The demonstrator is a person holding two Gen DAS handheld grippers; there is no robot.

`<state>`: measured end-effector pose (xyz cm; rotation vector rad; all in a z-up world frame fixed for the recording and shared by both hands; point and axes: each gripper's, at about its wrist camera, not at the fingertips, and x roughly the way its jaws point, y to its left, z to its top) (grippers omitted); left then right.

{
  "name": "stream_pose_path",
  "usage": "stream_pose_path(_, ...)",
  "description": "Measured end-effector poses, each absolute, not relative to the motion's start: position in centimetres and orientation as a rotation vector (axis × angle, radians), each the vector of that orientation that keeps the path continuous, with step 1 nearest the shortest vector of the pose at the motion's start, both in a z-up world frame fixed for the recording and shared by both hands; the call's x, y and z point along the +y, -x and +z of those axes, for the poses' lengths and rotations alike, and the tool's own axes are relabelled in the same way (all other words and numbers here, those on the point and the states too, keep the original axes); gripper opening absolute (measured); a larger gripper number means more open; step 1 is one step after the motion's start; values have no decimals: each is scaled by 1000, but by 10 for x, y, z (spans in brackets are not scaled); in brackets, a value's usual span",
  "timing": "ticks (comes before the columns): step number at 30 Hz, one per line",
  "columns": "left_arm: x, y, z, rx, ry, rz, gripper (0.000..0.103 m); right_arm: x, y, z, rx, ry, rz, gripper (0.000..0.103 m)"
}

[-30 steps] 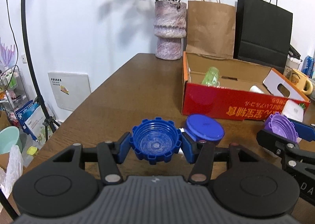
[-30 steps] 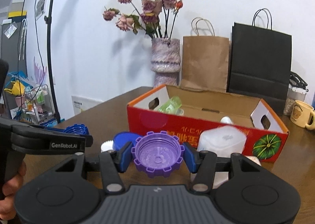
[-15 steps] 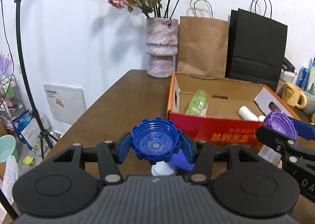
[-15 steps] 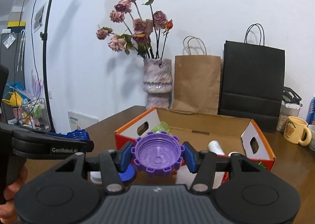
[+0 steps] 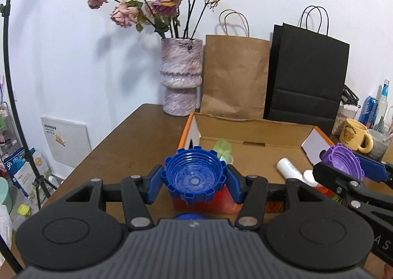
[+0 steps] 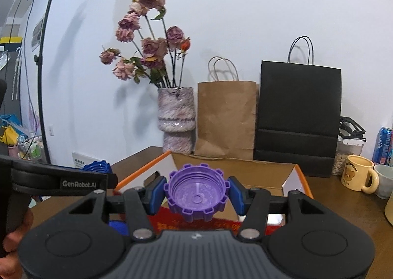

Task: Organize rigid objects
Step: 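Carry the blue and purple caps with both tools into the cardboard box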

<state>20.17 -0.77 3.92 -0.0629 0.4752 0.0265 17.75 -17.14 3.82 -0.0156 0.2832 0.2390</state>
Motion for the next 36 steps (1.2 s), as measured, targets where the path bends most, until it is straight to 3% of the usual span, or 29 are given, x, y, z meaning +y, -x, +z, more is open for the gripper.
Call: stream_pose_path(36, -64, -313, 24, 511, 72, 18, 55, -224, -283, 25, 354, -17, 196, 53)
